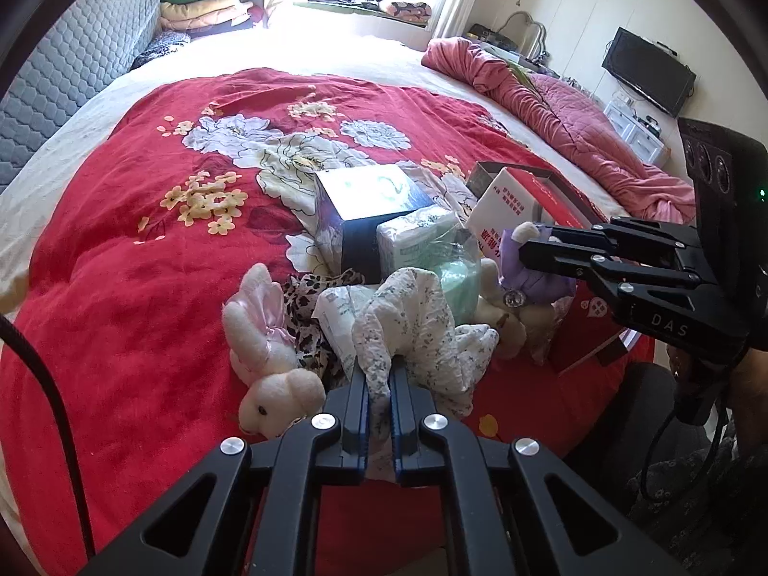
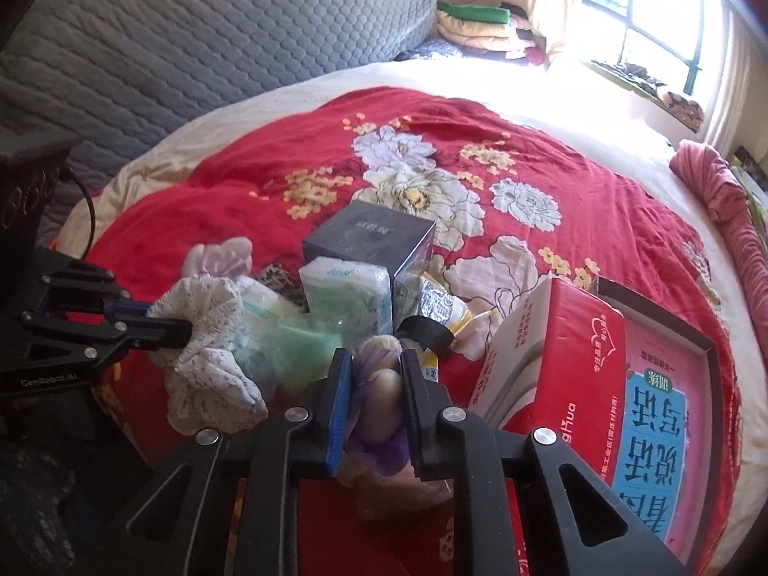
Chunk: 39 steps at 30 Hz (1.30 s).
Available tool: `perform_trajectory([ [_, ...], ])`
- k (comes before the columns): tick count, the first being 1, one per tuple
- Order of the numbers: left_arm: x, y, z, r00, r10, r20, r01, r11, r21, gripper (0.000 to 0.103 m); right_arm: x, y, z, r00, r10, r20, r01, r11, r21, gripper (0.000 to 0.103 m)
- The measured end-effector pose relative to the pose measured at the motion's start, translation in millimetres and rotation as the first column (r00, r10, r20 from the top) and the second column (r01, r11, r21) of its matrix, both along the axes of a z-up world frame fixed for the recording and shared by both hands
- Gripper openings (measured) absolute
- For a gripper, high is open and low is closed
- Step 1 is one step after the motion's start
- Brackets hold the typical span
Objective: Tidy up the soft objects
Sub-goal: 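Grasp the white floral scrunchie with the left tool while the right tool grasps the purple-bow bunny, then carry the scrunchie and bunny with both tools over the pink book tray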
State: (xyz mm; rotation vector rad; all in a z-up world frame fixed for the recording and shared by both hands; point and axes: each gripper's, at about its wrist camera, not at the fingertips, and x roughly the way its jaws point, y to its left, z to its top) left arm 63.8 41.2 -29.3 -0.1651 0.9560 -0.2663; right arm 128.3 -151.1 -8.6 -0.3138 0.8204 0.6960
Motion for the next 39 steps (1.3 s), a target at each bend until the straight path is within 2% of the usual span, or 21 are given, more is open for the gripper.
perform_trajectory([
  [4, -1.5, 1.9, 3.2, 1.000, 0.019, 0.011, -0.019, 1.000, -0.010, 0.007, 0.1, -7.2, 6.8, 1.000, -0.018, 0.007, 0.018, 0.998, 0.054, 0.018],
  [8, -2.3, -0.1, 2.7, 1.000, 0.023, 0.010, -0.023, 1.000, -0.001, 0.007, -3.1, 0.7, -3.8, 1.000, 0.013, 0.015, -0.013, 1.000, -0.015, 0.018],
  [13, -3.8, -2.0, 2.6, 1.000, 0.020, 0.012, -0.020, 1.000, 0.002, 0.007, -5.6, 4.5, -17.5, 0.999, 0.041, -0.032, -0.041, 0.999, -0.012, 0.020],
  [17, -3.1, -3.0, 1.9, 1.000, 0.014, 0.008, -0.014, 1.000, 0.002, 0.007, -4.7, 10.3, -26.7, 0.997, 0.042, -0.062, -0.045, 0.998, -0.054, 0.030],
  [19, -2.8, -3.2, 1.8, 1.000, 0.016, 0.007, -0.016, 1.000, 0.000, 0.007, -5.3, 12.2, -33.3, 0.998, 0.024, -0.052, -0.028, 0.996, -0.080, 0.030],
  [21, -3.4, -3.2, 2.9, 1.000, 0.016, 0.009, -0.016, 1.000, -0.006, 0.006, -4.2, 8.9, -33.3, 0.998, 0.009, -0.069, -0.013, 0.999, -0.048, 0.024],
  [22, -4.5, -3.3, 4.8, 1.000, 0.017, 0.015, -0.017, 1.000, -0.010, 0.005, -4.5, 6.0, -29.8, 0.997, 0.005, -0.072, -0.007, 1.000, -0.027, 0.019],
  [26, -9.5, -1.7, 16.8, 0.998, 0.022, 0.051, -0.020, 0.999, -0.044, 0.005, -8.7, -5.6, -7.1, 0.999, -0.020, -0.036, 0.022, 0.999, 0.040, 0.019],
  [34, -15.5, -6.6, 47.5, 0.994, 0.039, 0.099, -0.036, 0.999, -0.036, 0.005, -16.8, -37.2, 38.8, 0.997, -0.083, 0.004, 0.081, 0.980, 0.183, 0.019],
  [39, -13.9, -18.2, 70.1, 0.990, 0.031, 0.137, -0.028, 0.999, -0.025, 0.005, -23.0, -58.5, 63.1, 0.991, -0.129, 0.038, 0.117, 0.966, 0.232, 0.019],
])
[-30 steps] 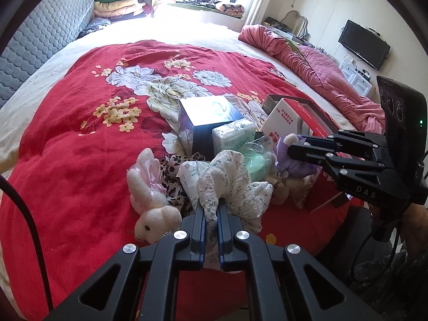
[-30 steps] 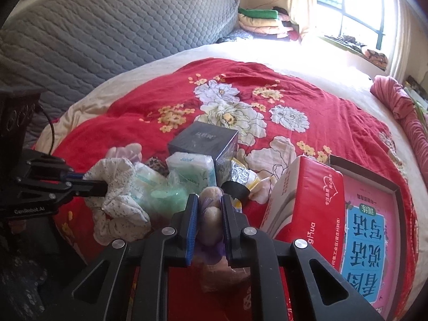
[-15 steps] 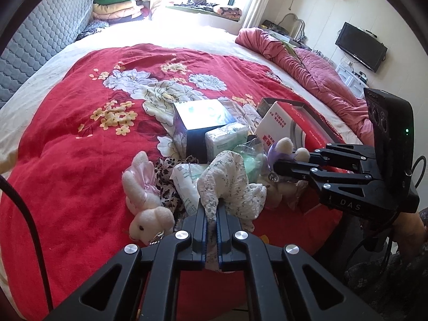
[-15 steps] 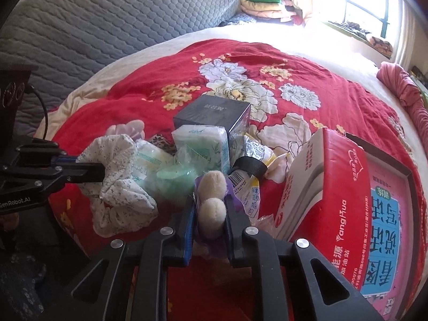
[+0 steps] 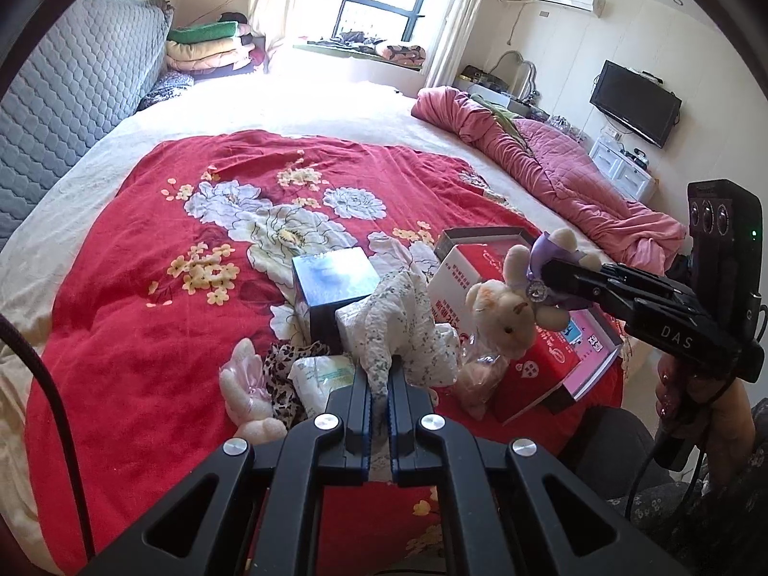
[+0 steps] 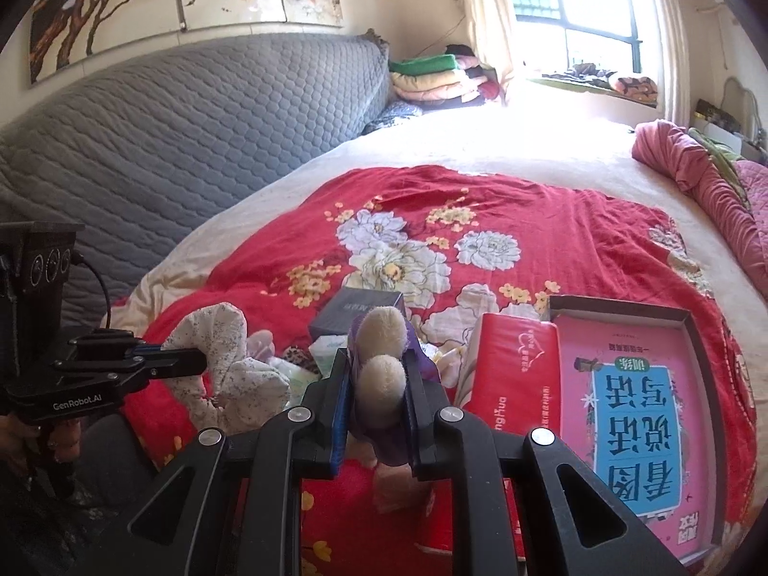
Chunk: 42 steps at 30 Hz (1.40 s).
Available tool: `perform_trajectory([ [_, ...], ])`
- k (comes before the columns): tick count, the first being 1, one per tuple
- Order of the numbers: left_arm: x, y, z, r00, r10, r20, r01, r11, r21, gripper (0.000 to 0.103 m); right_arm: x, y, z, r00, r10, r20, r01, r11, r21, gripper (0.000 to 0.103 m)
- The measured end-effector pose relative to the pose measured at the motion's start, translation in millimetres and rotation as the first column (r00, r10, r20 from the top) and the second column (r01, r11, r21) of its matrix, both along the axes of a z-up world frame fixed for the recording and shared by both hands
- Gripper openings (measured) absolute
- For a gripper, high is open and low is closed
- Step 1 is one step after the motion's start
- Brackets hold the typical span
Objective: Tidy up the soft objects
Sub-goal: 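Carry the scrunchie and bunny with both tools over the pink book tray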
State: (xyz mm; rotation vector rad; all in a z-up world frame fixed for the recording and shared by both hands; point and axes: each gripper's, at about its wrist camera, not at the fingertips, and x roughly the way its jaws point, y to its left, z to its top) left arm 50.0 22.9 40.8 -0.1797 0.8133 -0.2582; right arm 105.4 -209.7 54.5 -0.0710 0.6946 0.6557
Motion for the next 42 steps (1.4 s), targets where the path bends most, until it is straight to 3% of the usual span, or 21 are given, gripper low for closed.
perform_trajectory([
  [11, 17.1, -61.4, 54.6, 0.993, -0.079, 0.089, 0.078, 0.997, 0.024, 0.005, -16.2, -51.4, 37.6, 0.990, -0.119, 0.070, 0.114, 0.991, 0.069, 0.019],
  [20, 35.1, -122.7, 71.6, 0.982, -0.166, 0.095, 0.164, 0.986, 0.031, 0.005, -21.4, -102.7, 53.3, 0.968, -0.234, 0.089, 0.222, 0.967, 0.128, 0.019],
  [29, 54.2, -191.4, 61.4, 0.962, -0.263, 0.075, 0.262, 0.965, 0.031, 0.005, -20.2, -156.8, 53.9, 0.928, -0.363, 0.080, 0.348, 0.924, 0.156, 0.019],
  [42, 79.3, -267.3, 24.1, 0.923, -0.384, -0.034, 0.385, 0.922, 0.050, 0.005, -18.2, -229.6, 27.9, 0.854, -0.519, 0.012, 0.509, 0.842, 0.177, 0.019],
])
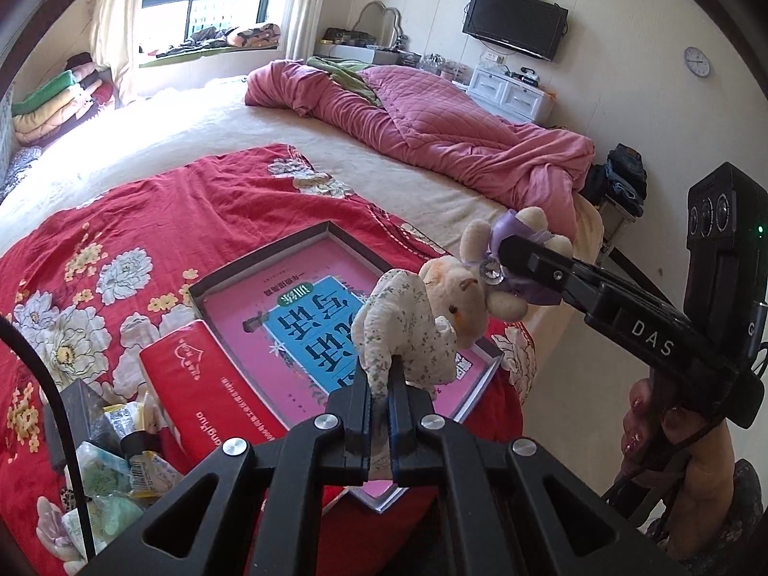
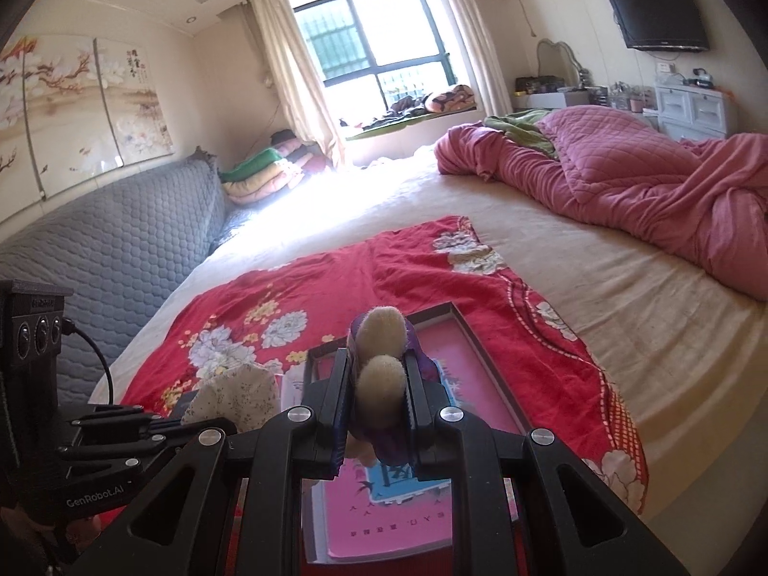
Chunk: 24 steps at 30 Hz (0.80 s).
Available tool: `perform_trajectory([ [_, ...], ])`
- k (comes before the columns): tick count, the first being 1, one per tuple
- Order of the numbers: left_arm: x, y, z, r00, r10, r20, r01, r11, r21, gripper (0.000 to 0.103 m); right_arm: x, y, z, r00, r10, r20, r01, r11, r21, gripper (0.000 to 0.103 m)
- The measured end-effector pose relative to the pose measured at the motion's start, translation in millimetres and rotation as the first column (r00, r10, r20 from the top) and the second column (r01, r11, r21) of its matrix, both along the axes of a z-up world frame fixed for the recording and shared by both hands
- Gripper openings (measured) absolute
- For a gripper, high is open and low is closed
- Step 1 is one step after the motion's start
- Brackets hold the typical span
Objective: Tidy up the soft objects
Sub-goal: 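Carry the scrunchie and bunny with both tools over the pink book tray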
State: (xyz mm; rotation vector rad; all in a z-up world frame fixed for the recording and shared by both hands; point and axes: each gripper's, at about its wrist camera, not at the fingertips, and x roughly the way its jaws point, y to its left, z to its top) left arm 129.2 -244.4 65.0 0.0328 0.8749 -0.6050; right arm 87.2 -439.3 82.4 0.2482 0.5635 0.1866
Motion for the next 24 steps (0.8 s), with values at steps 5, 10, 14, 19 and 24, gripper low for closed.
perform_trajectory([
  [5, 11.4, -20.1, -22.2, 0.997, -0.038, -0.071, 0.038, 0.999, -0.001, 0.005, 5.4, -10.2, -16.4, 0.999, -0.007, -0.042, 0.008, 1.000, 0.013, 0.019],
  [10, 16.2, -41.2, -48.5, 0.987, -0.083, -0.136, 0.090, 0.995, 0.044, 0.005, 13.3, -17.4, -37.0, 0.994, -0.007, -0.106, 0.012, 0.999, 0.047, 0.019],
  [14, 22.1, -53.1, -63.0, 0.982, -0.099, -0.163, 0.115, 0.989, 0.091, 0.005, 20.6, -22.8, -58.1, 0.983, 0.012, -0.183, 0.007, 0.995, 0.101, 0.019],
  [19, 30.0, -57.7, -80.9, 0.974, -0.097, -0.206, 0.122, 0.986, 0.113, 0.005, 28.9, -29.7, -87.3, 0.962, 0.008, -0.273, 0.028, 0.992, 0.127, 0.019],
  [24, 34.5, -59.8, -93.5, 0.969, -0.090, -0.230, 0.120, 0.985, 0.123, 0.005, 32.5, -36.2, -107.5, 0.946, -0.015, -0.325, 0.059, 0.991, 0.124, 0.019],
])
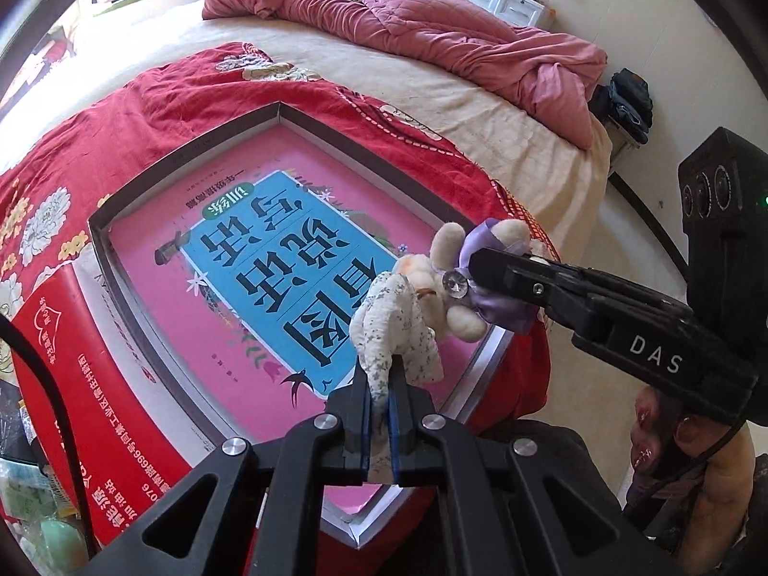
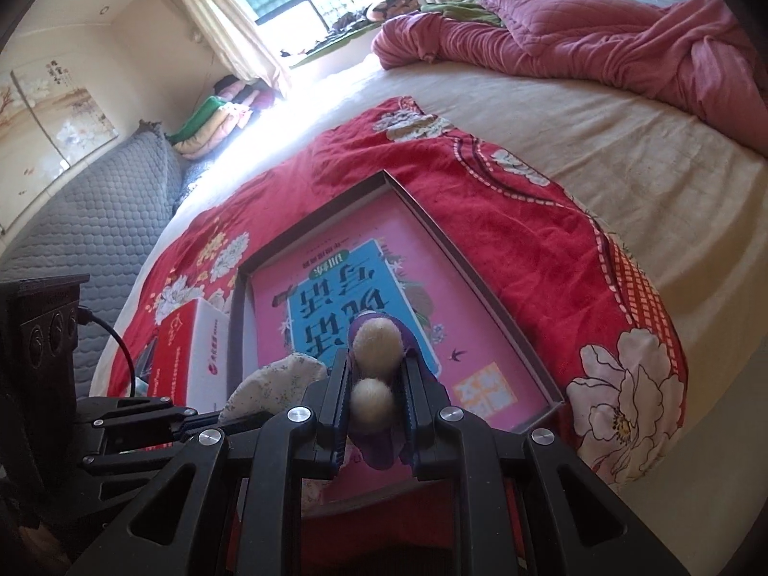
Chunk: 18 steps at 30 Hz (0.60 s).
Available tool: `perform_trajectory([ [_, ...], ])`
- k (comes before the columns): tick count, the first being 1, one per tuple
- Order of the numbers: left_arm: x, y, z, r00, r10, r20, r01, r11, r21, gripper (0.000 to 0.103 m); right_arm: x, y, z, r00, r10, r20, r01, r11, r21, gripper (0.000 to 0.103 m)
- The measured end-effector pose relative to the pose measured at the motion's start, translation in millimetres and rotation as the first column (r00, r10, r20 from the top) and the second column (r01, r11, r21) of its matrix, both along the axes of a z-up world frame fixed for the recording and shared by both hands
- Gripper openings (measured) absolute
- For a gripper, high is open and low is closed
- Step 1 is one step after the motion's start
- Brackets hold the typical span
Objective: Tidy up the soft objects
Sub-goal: 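Carry the scrunchie and bunny with both tools over the pink book tray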
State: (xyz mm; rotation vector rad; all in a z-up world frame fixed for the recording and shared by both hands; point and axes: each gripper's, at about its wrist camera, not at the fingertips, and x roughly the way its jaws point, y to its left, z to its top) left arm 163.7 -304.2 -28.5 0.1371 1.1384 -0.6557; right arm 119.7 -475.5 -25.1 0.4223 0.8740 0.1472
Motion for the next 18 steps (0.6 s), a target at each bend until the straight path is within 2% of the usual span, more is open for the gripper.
perform_trajectory([
  [6, 6.8, -3.1, -9.6, 1.000, 0.005, -0.014, -0.005, 1.000, 0.029, 0.006, 3.4, -5.3, -8.4, 0.999, -0.027, -0.024, 0.026, 0.999, -0.028, 0.020],
  [13, 8.9, -8.4, -16.3, 1.000, -0.001, -0.002, 0.001, 0.996, 0.089, 0.006, 7.2, 3.1, -8.3, 0.999, -0.023, -0.037, 0.016, 0.985, -0.170, 0.022],
  [18, 14.0, -8.2, -17.5, 1.000, -0.002, 0.001, 0.002, 0.994, 0.109, 0.006, 10.3, 7.8, -6.6, 0.999, -0.019, -0.048, 0.007, 0.972, -0.236, 0.024],
])
